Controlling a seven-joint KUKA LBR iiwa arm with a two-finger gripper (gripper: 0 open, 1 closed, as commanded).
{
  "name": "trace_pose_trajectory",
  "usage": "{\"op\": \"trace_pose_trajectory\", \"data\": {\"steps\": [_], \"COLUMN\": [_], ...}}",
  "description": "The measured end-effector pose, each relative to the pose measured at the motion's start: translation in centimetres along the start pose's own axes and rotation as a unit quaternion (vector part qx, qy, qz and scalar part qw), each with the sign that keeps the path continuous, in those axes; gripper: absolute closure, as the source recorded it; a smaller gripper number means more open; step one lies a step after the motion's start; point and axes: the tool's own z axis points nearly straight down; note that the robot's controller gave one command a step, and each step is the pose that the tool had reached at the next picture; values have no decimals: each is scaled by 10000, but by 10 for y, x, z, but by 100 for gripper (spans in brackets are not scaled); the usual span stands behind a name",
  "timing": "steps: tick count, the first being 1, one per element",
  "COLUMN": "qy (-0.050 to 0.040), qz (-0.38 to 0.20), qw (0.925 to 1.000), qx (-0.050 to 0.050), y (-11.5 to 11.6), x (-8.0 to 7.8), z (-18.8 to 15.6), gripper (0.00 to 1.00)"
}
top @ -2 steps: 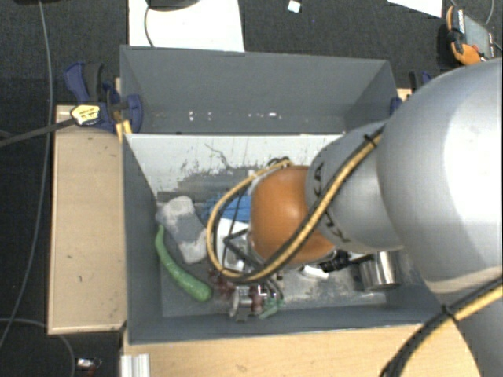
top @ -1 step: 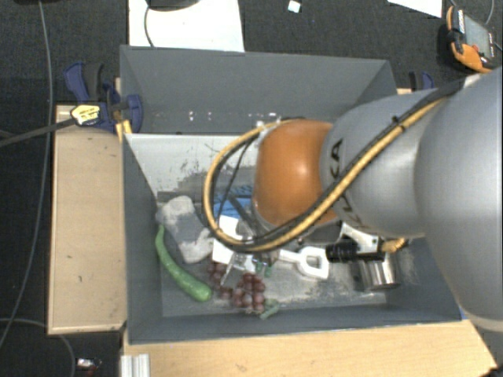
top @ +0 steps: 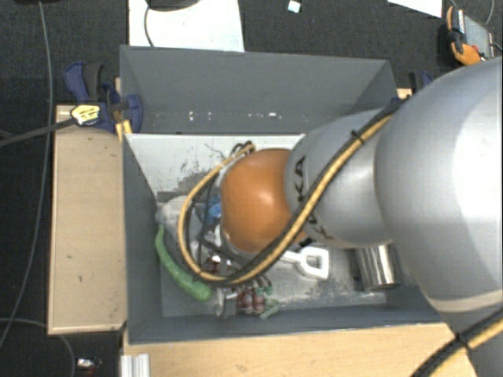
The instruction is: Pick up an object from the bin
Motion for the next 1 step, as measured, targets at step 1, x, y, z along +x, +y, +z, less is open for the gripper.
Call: {"op": "trace_pose_trajectory", "data": {"steps": [1], "qy": [-114], "qz": [382], "qw": [9992], "qx": [-2], "y": [14], "x": [-2], "z": [28], "gripper": [0]}}
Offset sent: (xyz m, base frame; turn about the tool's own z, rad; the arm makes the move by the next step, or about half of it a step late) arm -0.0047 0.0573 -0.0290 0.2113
